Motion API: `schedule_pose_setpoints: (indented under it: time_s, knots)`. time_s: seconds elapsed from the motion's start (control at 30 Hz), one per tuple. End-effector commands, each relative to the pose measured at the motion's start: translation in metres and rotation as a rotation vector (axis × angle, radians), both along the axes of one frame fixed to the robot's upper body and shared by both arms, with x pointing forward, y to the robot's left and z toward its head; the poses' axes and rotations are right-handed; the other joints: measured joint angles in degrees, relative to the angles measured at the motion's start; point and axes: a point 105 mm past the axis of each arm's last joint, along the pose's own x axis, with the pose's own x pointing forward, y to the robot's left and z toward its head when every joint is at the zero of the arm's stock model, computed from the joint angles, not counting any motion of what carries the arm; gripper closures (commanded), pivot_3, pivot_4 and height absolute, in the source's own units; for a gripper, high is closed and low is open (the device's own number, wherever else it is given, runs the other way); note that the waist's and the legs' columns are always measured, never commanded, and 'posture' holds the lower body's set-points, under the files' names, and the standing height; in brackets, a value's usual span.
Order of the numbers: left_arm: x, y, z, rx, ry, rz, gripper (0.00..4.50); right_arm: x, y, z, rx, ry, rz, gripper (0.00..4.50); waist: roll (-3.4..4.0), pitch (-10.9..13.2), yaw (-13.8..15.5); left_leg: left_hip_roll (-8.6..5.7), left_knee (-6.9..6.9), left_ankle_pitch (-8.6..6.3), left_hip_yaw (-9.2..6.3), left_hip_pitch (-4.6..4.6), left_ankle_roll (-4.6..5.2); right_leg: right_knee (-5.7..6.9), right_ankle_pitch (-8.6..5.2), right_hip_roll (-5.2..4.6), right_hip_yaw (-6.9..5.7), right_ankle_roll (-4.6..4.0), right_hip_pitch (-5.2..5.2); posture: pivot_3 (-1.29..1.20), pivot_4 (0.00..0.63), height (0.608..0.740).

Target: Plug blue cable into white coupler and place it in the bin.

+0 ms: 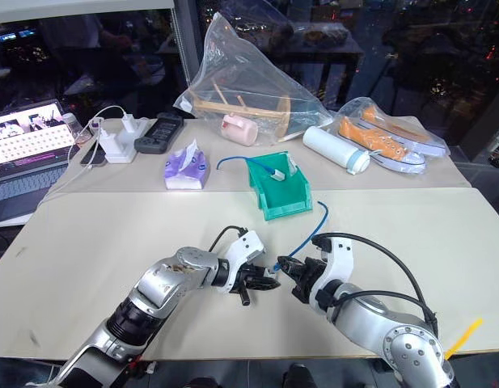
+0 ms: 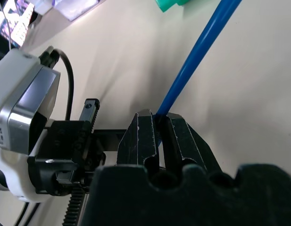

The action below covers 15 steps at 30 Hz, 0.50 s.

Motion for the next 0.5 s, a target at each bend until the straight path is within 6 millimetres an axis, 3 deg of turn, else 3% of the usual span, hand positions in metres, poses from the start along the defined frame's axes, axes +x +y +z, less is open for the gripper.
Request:
schedule_pose_setpoints:
  time_s: [0.03, 0.5]
  knots:
    - [0.003, -0.006, 0.016, -0.017, -0.047, 0.008, 3.82, -0.009, 0.010, -0.002, -0.054, -0.002, 0.071, 4.50, 0.00, 0.00, -0.01, 0.00, 0.01, 0.00, 0.00, 0.00, 0.00, 0.00, 0.00, 0.00, 0.00, 0.00, 0.01, 0.00, 0.150, 0.740]
    - [0.002, -0.017, 0.016, -0.024, 0.003, 0.041, 3.82, -0.014, 0.014, -0.005, -0.075, 0.013, 0.125, 4.50, -0.01, 0.00, 0.33, -0.01, 0.12, 0.00, 0.00, 0.02, -0.01, -0.01, 0.00, 0.00, 0.00, 0.01, 0.08, 0.00, 0.150, 0.740]
